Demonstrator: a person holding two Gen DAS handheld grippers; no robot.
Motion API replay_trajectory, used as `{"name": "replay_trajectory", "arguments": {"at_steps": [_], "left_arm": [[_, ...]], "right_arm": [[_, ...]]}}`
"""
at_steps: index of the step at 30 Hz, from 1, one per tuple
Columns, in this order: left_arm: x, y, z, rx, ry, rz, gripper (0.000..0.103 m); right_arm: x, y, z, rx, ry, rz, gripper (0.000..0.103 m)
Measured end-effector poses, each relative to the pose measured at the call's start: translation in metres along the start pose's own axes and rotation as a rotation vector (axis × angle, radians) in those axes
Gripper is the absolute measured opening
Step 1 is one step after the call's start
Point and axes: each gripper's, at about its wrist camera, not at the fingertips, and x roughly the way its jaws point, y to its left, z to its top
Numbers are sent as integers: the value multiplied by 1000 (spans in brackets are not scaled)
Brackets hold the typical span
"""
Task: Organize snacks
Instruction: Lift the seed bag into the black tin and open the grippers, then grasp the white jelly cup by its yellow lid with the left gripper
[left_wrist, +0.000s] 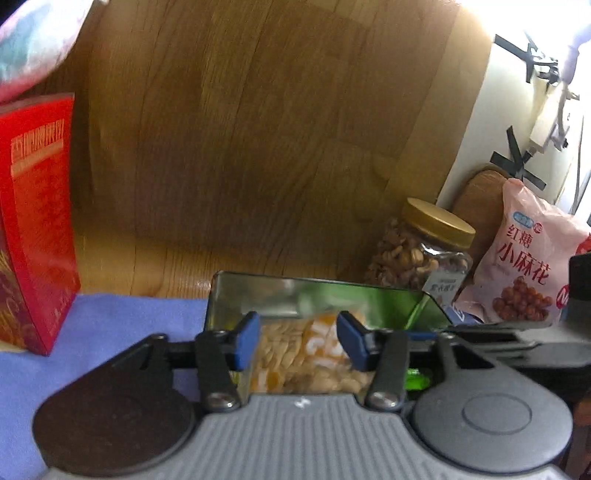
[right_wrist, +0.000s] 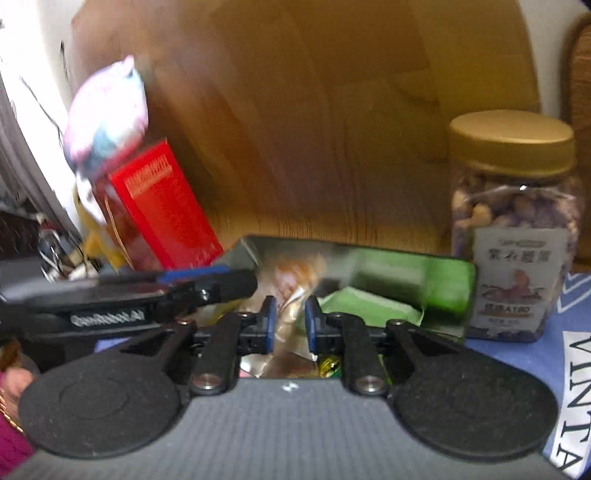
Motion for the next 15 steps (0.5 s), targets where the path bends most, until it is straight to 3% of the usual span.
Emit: {"name": "replay_trajectory", "arguments": {"at_steps": [4,8,11,15], "left_arm": [[-29,-9,1,25,-64,7,56],[-64,-13,-8,14,-89,-38,56],[-87,-15,-31,9,-64,-62,57],[-97,-11,-72,-21,31,-51,57]], "right_arm": [[-11,6,-5,-17,-41,-44,27],[-63,7,-10,10,-149,-43,29],[-103,4,-30,46,-189,-23,41],[-129,-4,-70,162,-150,-33,42]]}}
